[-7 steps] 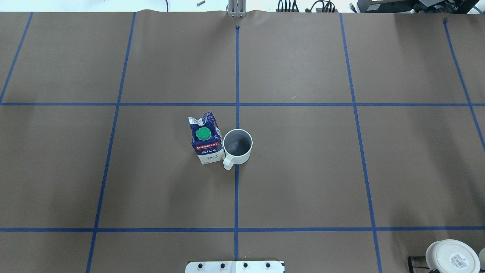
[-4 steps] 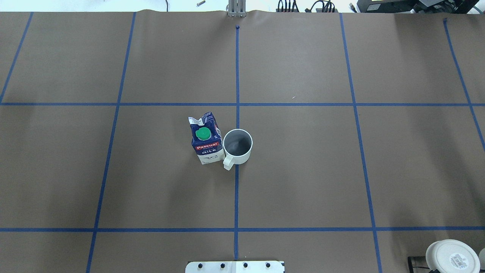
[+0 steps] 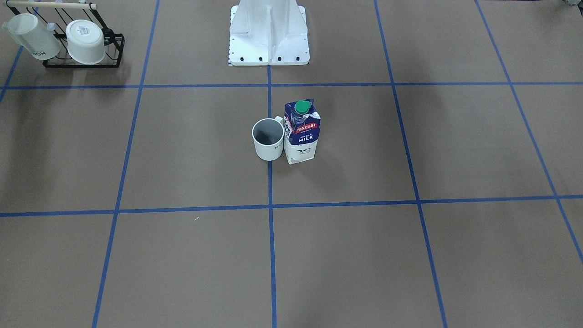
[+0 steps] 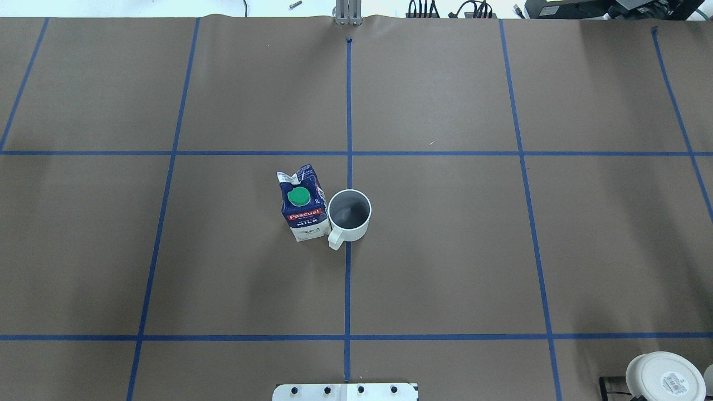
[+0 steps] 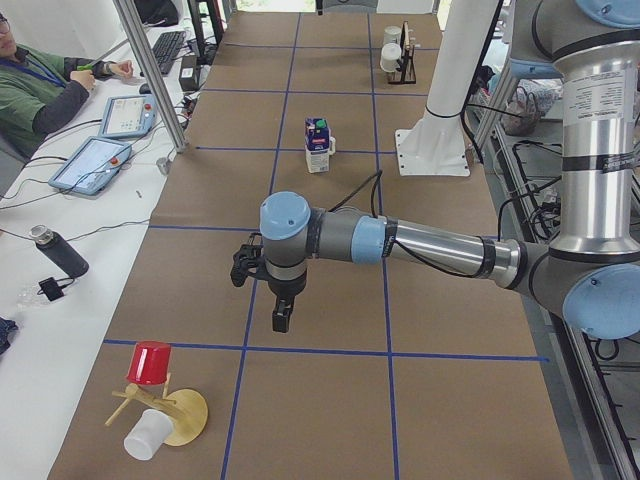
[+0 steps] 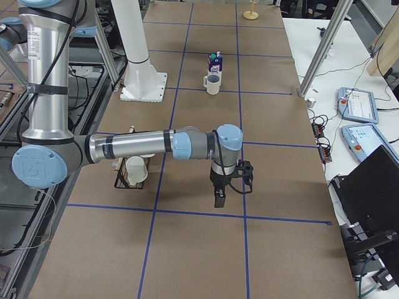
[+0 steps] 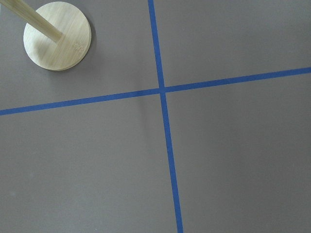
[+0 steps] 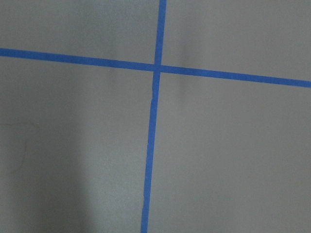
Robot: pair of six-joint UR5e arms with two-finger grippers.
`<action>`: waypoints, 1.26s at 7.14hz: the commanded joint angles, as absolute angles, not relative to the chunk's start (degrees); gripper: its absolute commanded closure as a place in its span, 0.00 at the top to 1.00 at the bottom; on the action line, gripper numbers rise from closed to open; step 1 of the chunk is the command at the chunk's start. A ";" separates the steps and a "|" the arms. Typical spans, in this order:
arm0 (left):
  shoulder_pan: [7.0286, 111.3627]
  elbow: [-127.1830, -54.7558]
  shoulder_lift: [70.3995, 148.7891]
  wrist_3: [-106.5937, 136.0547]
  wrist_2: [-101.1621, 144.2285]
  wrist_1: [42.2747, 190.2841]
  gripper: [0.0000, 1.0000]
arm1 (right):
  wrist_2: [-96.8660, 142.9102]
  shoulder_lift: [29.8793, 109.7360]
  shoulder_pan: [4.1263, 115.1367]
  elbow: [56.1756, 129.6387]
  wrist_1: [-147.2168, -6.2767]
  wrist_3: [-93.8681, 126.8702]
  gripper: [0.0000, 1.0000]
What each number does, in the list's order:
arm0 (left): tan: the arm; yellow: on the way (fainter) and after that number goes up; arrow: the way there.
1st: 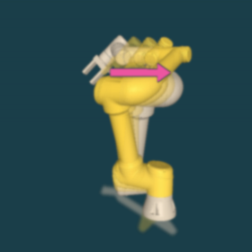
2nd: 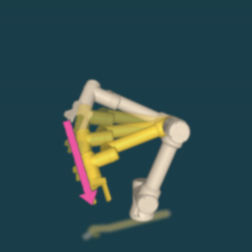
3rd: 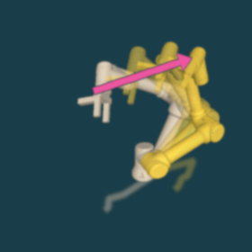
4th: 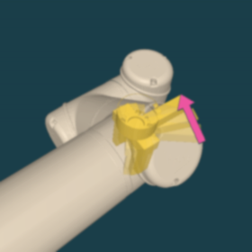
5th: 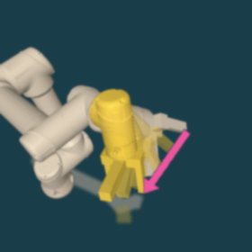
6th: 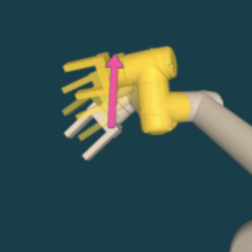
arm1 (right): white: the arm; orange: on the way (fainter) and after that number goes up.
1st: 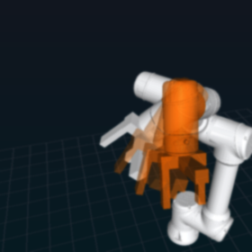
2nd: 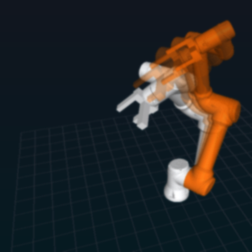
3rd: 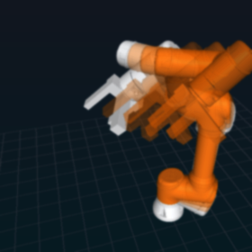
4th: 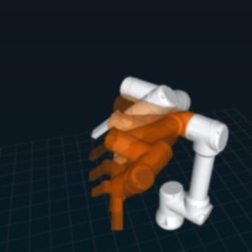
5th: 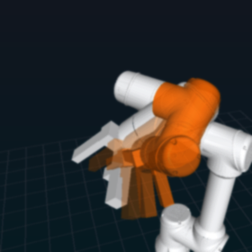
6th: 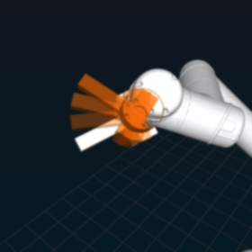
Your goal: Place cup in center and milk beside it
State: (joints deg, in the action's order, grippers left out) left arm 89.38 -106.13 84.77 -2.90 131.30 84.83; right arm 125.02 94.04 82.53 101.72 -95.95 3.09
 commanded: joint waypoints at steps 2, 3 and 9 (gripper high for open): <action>89.38 -106.08 84.20 -2.90 131.48 84.81 0.99 | 126.30 94.13 82.53 101.25 -96.06 3.16 1.00; 89.21 -105.74 84.20 -2.81 131.48 84.81 0.99 | 126.39 94.22 82.53 101.25 -96.06 3.16 1.00; 89.12 -104.50 84.29 -2.90 131.57 84.90 0.99 | 127.00 94.39 82.53 101.25 -96.06 3.08 1.00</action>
State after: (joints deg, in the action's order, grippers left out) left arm 89.12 -104.62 84.29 -2.90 131.68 84.90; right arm 126.96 94.39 82.53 101.25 -96.07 3.08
